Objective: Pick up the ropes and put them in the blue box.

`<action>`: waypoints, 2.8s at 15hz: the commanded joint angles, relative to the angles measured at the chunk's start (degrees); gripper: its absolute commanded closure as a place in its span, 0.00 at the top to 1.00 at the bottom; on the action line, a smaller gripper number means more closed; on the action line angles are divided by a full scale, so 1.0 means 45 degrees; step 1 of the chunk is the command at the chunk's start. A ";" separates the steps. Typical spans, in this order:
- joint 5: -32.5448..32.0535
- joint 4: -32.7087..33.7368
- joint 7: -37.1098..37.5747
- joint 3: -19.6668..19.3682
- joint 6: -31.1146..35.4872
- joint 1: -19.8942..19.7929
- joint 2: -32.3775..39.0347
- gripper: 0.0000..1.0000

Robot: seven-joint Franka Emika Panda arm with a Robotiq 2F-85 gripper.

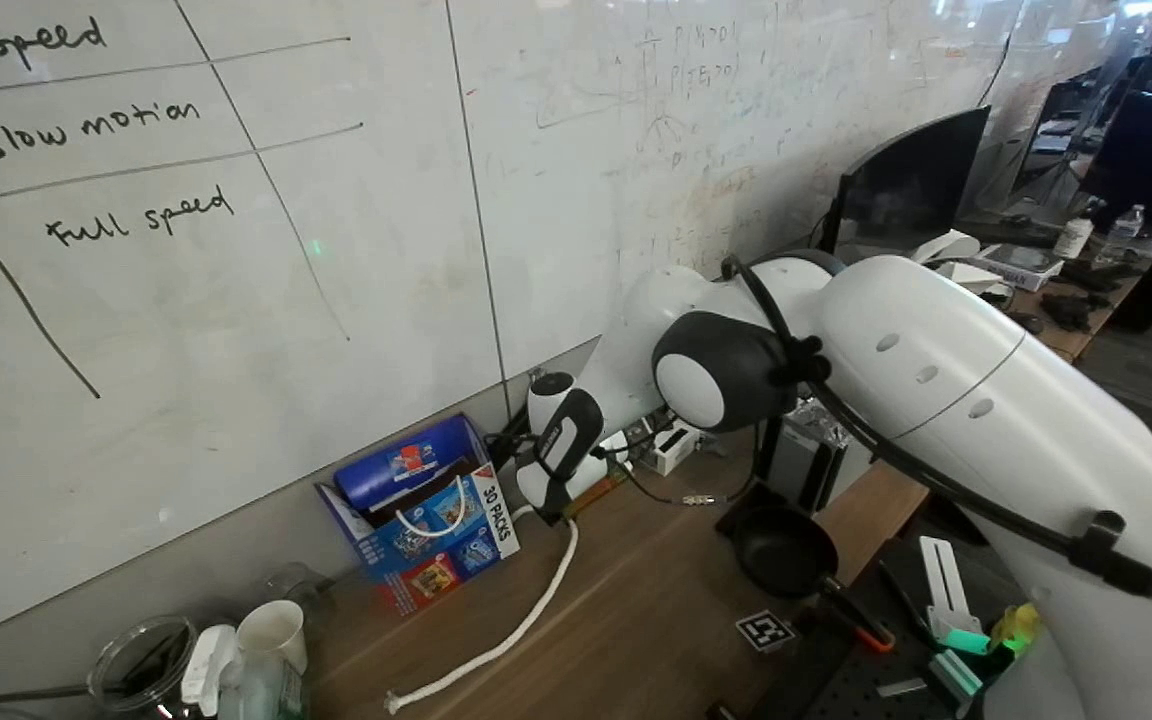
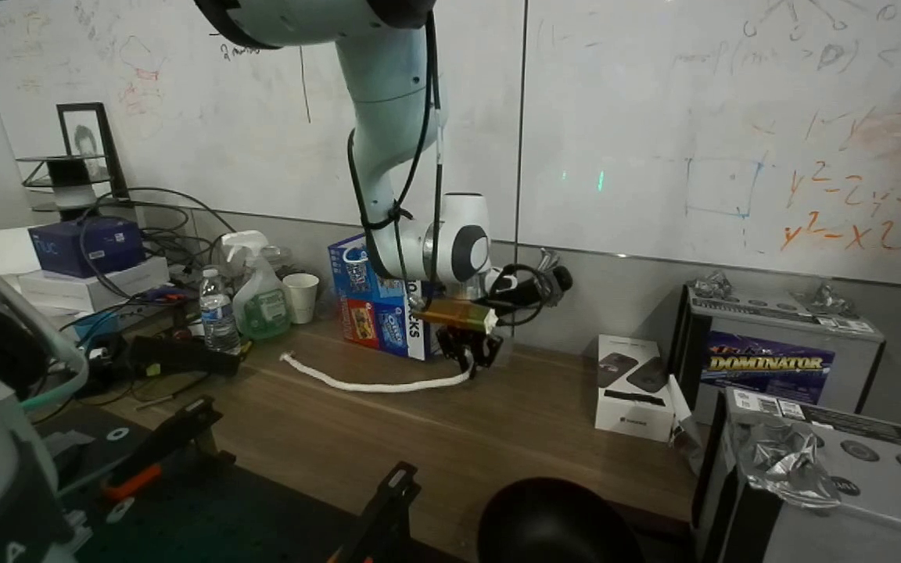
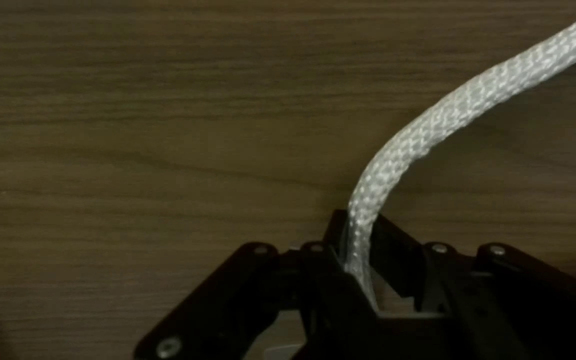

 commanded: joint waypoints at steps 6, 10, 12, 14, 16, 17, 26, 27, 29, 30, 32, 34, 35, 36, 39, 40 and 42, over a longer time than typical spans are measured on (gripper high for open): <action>-0.0126 -0.4238 -0.0317 0.1238 -0.2758 0.0237 -0.5682 0.06; -0.0474 -0.5591 0.0365 0.1296 -0.3832 0.0955 -0.7978 0.06; -0.0837 -0.5847 0.0868 0.1251 -0.4955 0.1349 -0.8759 0.06; -0.1316 -0.5862 0.1472 0.1271 -0.6136 0.1615 -0.9330 0.06; -0.1672 -0.5798 0.1962 0.1390 -0.7344 0.1779 -0.9847 0.06; -0.1684 -0.5728 0.2010 0.1511 -0.7815 0.1788 -1.0007 0.06; -0.1103 -0.4772 0.1383 0.2309 -0.8932 0.1671 -0.9076 0.06; -0.1061 -0.4639 0.1315 0.2370 -0.8935 0.1686 -0.8786 0.06; -0.1058 -0.4537 0.1242 0.2480 -0.8553 0.1740 -0.8414 0.06; -0.1046 -0.4494 0.1202 0.2542 -0.8304 0.1758 -0.8292 0.06; -0.1028 -0.4442 0.1185 0.2631 -0.7507 0.1775 -0.8117 0.06; -0.0927 -0.4389 0.1132 0.2710 -0.6612 0.1742 -0.8024 0.06; -0.0865 -0.4381 0.1104 0.2741 -0.6215 0.1722 -0.8031 0.06; -0.0774 -0.4352 0.1055 0.2765 -0.5842 0.1690 -0.8042 0.06; -0.0563 -0.4368 0.0951 0.2742 -0.4834 0.1651 -0.8189 0.06; -0.0594 -0.4398 0.0969 0.2691 -0.4468 0.1666 -0.8236 0.06; -0.0676 -0.4375 0.1016 0.2615 -0.3914 0.1669 -0.8363 0.06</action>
